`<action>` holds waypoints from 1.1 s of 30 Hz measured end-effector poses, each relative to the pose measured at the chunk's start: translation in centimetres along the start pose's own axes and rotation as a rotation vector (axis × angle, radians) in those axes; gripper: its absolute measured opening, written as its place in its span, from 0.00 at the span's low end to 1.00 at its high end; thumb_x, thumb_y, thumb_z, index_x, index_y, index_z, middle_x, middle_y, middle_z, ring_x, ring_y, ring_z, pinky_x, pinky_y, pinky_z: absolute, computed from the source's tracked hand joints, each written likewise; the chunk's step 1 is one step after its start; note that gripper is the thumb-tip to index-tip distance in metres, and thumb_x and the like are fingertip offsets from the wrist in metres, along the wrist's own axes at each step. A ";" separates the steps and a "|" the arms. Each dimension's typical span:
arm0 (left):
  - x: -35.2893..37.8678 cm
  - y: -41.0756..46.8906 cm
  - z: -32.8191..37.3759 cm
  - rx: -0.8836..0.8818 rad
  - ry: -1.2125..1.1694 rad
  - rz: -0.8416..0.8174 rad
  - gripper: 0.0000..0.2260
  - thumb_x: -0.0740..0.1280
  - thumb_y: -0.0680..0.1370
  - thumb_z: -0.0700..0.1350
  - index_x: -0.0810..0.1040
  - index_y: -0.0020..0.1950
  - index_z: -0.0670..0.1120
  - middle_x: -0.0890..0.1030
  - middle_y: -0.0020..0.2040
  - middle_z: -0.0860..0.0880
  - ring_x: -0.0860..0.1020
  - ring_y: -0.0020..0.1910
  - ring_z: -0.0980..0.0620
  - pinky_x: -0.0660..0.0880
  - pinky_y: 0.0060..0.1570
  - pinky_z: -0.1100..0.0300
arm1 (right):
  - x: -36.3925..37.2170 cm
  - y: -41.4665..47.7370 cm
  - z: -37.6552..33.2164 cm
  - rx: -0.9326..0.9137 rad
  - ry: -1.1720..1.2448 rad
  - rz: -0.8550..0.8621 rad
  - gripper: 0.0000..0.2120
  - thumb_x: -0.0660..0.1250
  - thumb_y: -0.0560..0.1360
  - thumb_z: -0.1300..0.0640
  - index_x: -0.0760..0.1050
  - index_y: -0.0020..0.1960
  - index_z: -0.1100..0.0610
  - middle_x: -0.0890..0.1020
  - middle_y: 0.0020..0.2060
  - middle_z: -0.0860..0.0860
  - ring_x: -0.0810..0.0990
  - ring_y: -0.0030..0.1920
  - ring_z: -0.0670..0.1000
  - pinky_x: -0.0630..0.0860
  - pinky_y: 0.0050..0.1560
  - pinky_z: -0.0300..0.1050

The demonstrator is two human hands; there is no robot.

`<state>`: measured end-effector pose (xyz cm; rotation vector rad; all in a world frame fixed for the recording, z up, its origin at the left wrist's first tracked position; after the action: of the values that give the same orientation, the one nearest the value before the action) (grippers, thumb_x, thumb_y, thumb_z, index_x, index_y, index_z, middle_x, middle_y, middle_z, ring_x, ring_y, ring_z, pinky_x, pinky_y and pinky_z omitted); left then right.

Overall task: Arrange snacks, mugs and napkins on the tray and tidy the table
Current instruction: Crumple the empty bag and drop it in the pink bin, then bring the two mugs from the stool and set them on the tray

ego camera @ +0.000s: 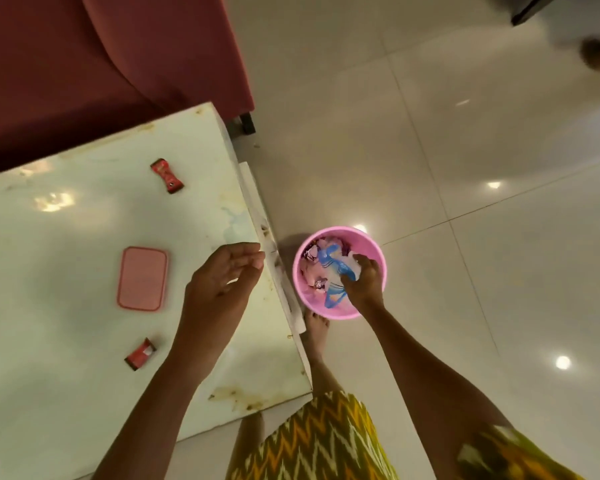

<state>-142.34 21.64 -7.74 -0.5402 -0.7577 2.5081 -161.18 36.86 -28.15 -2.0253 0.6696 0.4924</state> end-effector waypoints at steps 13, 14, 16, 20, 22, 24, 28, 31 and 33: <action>2.4 0.8 0.8 0.022 0.038 0.008 0.06 0.66 0.75 0.42 0.78 0.48 0.52 0.83 0.48 0.54 0.81 0.50 0.56 0.74 0.52 0.62 | 0.0 0.6 0.8 -0.075 -0.178 -0.164 0.35 0.74 0.66 0.61 0.62 0.68 0.62 0.69 0.65 0.61 0.71 0.62 0.60 0.71 0.59 0.51; 2.1 0.6 1.1 0.031 0.043 0.016 0.06 0.66 0.75 0.42 0.78 0.48 0.52 0.83 0.48 0.53 0.81 0.51 0.55 0.75 0.53 0.61 | -0.2 0.1 0.3 -0.082 -0.180 -0.168 0.33 0.74 0.67 0.62 0.63 0.68 0.62 0.70 0.65 0.60 0.72 0.62 0.59 0.71 0.60 0.51; 1.4 0.0 1.8 0.049 0.043 0.028 0.05 0.65 0.76 0.43 0.78 0.49 0.51 0.83 0.49 0.52 0.81 0.52 0.54 0.75 0.54 0.60 | -0.6 -1.0 -0.8 -0.097 -0.177 -0.162 0.29 0.72 0.69 0.62 0.65 0.66 0.62 0.71 0.64 0.60 0.72 0.61 0.59 0.71 0.60 0.50; -1.0 -2.4 3.4 0.101 0.042 0.075 0.05 0.65 0.76 0.43 0.78 0.50 0.51 0.83 0.50 0.50 0.80 0.53 0.52 0.75 0.55 0.58 | -1.8 -3.9 -4.2 -0.149 -0.157 -0.123 0.25 0.69 0.71 0.64 0.67 0.65 0.63 0.73 0.62 0.59 0.73 0.60 0.58 0.70 0.57 0.44; -2.5 -4.1 4.1 0.130 0.042 0.109 0.05 0.65 0.76 0.43 0.78 0.49 0.51 0.83 0.49 0.50 0.80 0.52 0.52 0.75 0.54 0.58 | -2.5 -5.6 -5.8 -0.184 -0.143 -0.095 0.23 0.68 0.71 0.65 0.67 0.65 0.63 0.75 0.61 0.59 0.74 0.59 0.58 0.67 0.55 0.39; -4.5 -6.2 4.8 0.170 0.026 0.145 0.05 0.65 0.76 0.43 0.78 0.49 0.51 0.83 0.49 0.50 0.80 0.52 0.53 0.75 0.52 0.62 | -3.2 -7.8 -7.7 -0.228 -0.129 -0.063 0.22 0.67 0.72 0.65 0.68 0.65 0.63 0.76 0.60 0.58 0.75 0.58 0.57 0.67 0.56 0.39; -8.9 -11.4 5.8 0.252 -0.028 0.182 0.05 0.65 0.76 0.41 0.77 0.50 0.48 0.82 0.49 0.49 0.80 0.51 0.51 0.74 0.49 0.66 | -4.8 -13.4 -11.2 -0.296 -0.089 0.018 0.19 0.65 0.73 0.65 0.70 0.64 0.63 0.79 0.56 0.58 0.77 0.55 0.57 0.68 0.52 0.38; -13.0 -15.7 5.9 0.289 -0.046 0.198 0.05 0.65 0.76 0.42 0.78 0.50 0.48 0.83 0.49 0.50 0.80 0.49 0.54 0.73 0.45 0.69 | -5.5 -19.3 -14.4 -0.372 -0.043 0.082 0.18 0.66 0.73 0.63 0.71 0.63 0.60 0.78 0.57 0.57 0.77 0.56 0.57 0.72 0.57 0.44; -16.4 -19.2 6.2 0.334 -0.051 0.216 0.06 0.65 0.76 0.43 0.78 0.48 0.53 0.83 0.49 0.53 0.79 0.49 0.57 0.72 0.42 0.76 | -5.5 -24.4 -16.9 -0.461 -0.014 0.111 0.18 0.66 0.73 0.63 0.71 0.63 0.59 0.77 0.59 0.57 0.76 0.58 0.58 0.74 0.61 0.54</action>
<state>-125.91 24.62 12.19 -0.4603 -0.2963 2.7789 -148.70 34.23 -0.80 -2.4181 0.7099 0.7821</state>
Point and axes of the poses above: each hand's wrist, its own y-axis towards the middle knuckle, its own x-axis out of the palm, z = x × y, the point moved 7 cm from there along y, towards the middle knuckle
